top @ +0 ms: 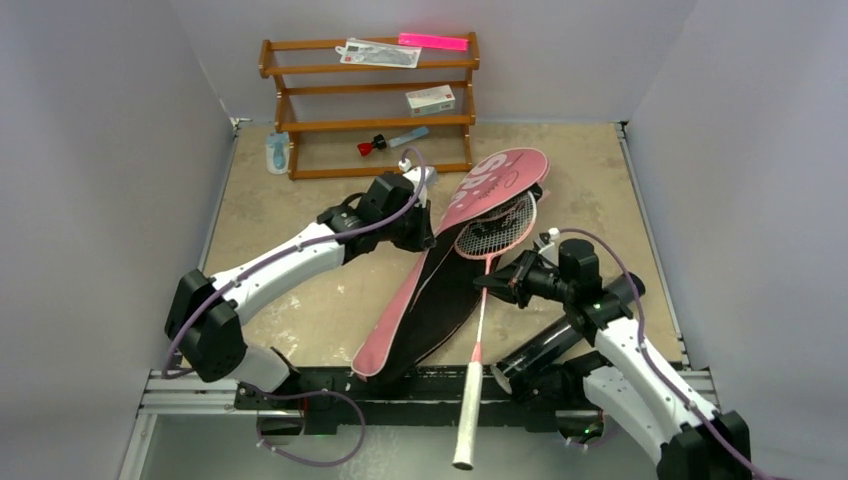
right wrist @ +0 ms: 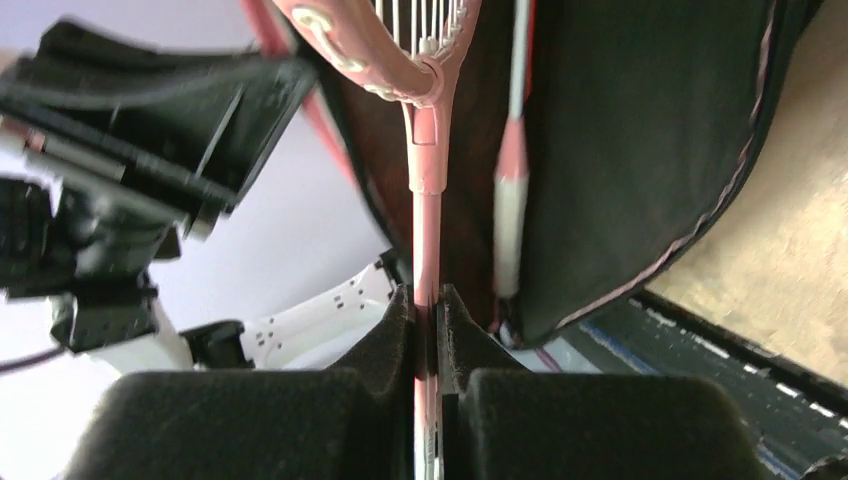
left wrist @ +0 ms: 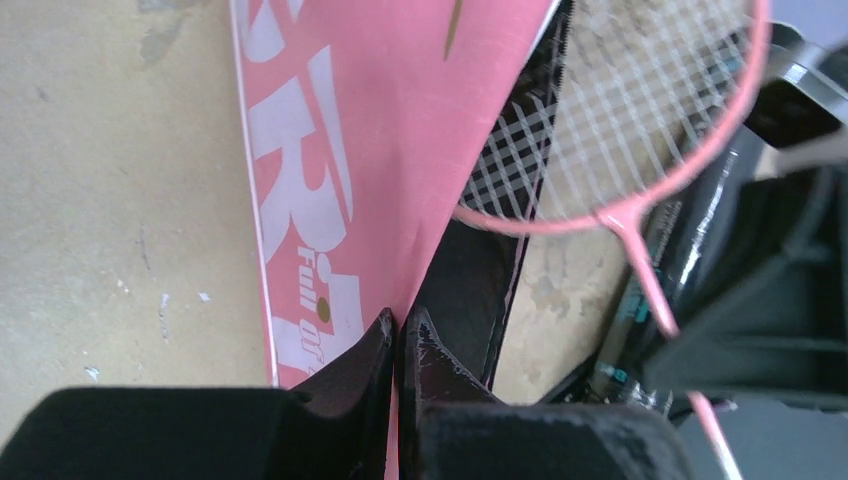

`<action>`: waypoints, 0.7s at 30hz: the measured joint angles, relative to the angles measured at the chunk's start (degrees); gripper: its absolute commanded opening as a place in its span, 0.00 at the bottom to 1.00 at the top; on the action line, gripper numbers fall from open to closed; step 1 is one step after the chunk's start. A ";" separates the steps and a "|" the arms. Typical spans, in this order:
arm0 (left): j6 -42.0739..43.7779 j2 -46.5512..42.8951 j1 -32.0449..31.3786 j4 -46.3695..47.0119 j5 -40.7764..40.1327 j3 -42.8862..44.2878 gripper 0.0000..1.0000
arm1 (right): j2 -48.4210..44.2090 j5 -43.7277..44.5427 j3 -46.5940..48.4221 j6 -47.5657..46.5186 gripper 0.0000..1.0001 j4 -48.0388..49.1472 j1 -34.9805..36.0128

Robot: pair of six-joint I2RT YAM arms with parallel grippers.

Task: Pack up the badminton gear
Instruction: Place the racket in the racket bag.

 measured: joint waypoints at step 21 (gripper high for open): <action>-1.70 -5.33 -6.38 0.44 11.15 -1.20 0.00 | 17.35 17.94 2.75 -6.67 0.00 13.38 0.92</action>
